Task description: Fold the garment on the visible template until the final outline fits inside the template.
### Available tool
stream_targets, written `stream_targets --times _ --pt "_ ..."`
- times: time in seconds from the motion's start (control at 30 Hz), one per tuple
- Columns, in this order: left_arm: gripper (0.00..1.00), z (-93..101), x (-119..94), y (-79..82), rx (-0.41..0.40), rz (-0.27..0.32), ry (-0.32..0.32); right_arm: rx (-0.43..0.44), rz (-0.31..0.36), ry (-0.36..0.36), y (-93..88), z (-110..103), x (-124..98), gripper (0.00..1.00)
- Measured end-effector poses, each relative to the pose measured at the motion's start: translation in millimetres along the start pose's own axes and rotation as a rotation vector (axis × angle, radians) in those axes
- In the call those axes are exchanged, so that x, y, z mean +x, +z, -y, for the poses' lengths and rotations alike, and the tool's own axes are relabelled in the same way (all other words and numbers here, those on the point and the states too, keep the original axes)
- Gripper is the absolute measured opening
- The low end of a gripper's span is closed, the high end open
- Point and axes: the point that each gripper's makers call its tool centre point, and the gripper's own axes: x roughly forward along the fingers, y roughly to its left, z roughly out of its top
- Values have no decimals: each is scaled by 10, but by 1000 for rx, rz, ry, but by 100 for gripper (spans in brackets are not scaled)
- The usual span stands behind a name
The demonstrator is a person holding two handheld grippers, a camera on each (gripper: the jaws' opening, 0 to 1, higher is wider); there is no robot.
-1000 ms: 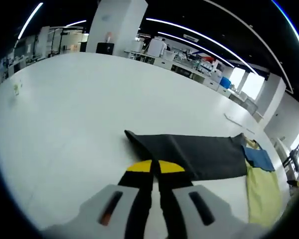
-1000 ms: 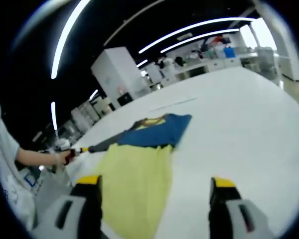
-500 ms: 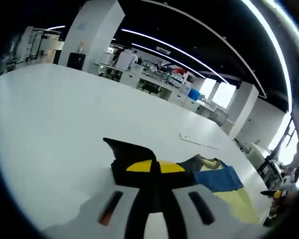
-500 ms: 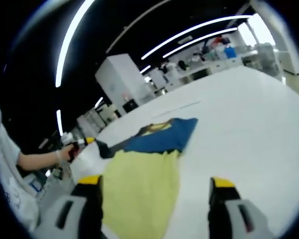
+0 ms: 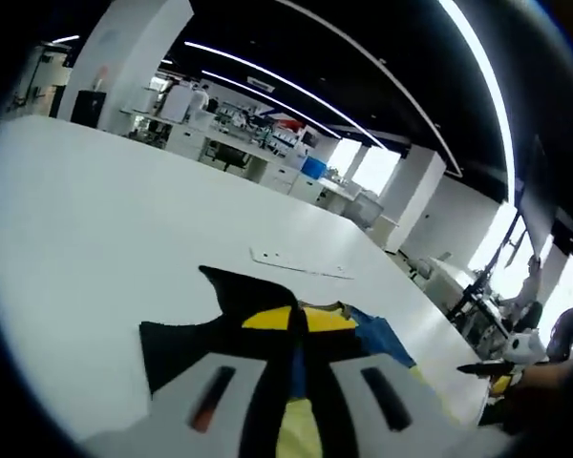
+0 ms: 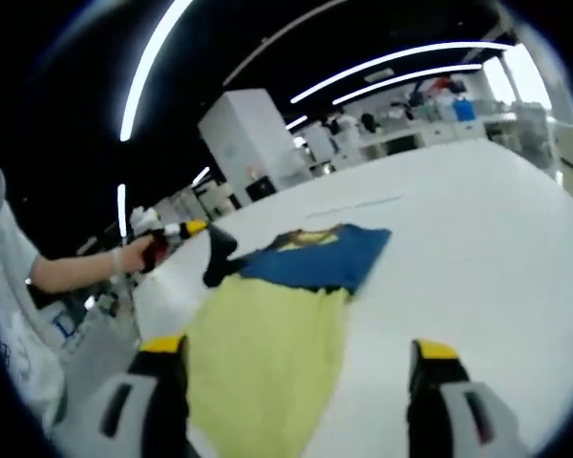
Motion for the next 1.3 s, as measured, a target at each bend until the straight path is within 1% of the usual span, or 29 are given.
stream_targets --times 0.03,0.13,0.23,0.33,0.37,0.43,0.5,0.6,0.67,0.7,0.8,0.83,0.87,0.93,1.0,1.03,1.13,1.17,1.27,1.3 --pt "0 66 75 -14 -15 3 -18 2 -1 -1 -5 -5 -1 99" --pt "0 211 205 -54 -60 8 -47 13 2 -3 -28 -16 -12 99" --pt "0 340 305 -81 -67 8 -71 22 -5 -1 -71 -16 -24 99" --pt "0 562 390 -99 -83 16 -118 15 -13 -9 -119 -9 -29 99" --pt "0 593 403 -100 -83 18 -125 23 -14 -10 -132 -8 -30 99" --pt "0 723 467 -117 -82 19 -147 37 -10 -13 -148 4 -31 99" --pt "0 836 544 -163 -66 7 -160 47 -9 -15 -163 23 -31 99" --pt "0 1033 653 -233 -59 -2 -200 49 -8 -16 -172 28 -32 99" --pt "0 1112 701 -272 -58 -5 -212 58 -8 -15 -186 44 -40 99" --pt "0 1183 735 -313 -51 -11 -229 64 -3 -15 -194 50 -43 99" --pt "0 1309 827 -399 -77 -20 -255 84 1 -19 -221 68 -45 99" --pt "0 1344 855 -426 -74 -23 -261 91 2 -18 -228 69 -44 99" --pt "0 1388 904 -477 -68 -27 -267 98 1 -19 -240 72 -41 99" --pt "0 1471 964 -565 -88 -48 -293 98 -4 -23 -260 76 -43 99" --pt "0 1543 1044 -645 -96 -53 -301 102 -6 -25 -278 78 -51 99" --pt "0 1604 1090 -698 -101 -61 -317 105 -5 -26 -284 85 -56 99" --pt "0 1677 1210 -835 -97 -92 -328 113 -4 -33 -308 114 -81 99" --pt "0 1717 1257 -881 -99 -103 -343 116 -3 -36 -311 116 -88 99" --pt "0 1787 1316 -965 -105 -123 -355 130 5 -47 -322 144 -118 99" --pt "0 1848 1333 -997 -103 -128 -372 133 7 -48 -327 162 -128 99"
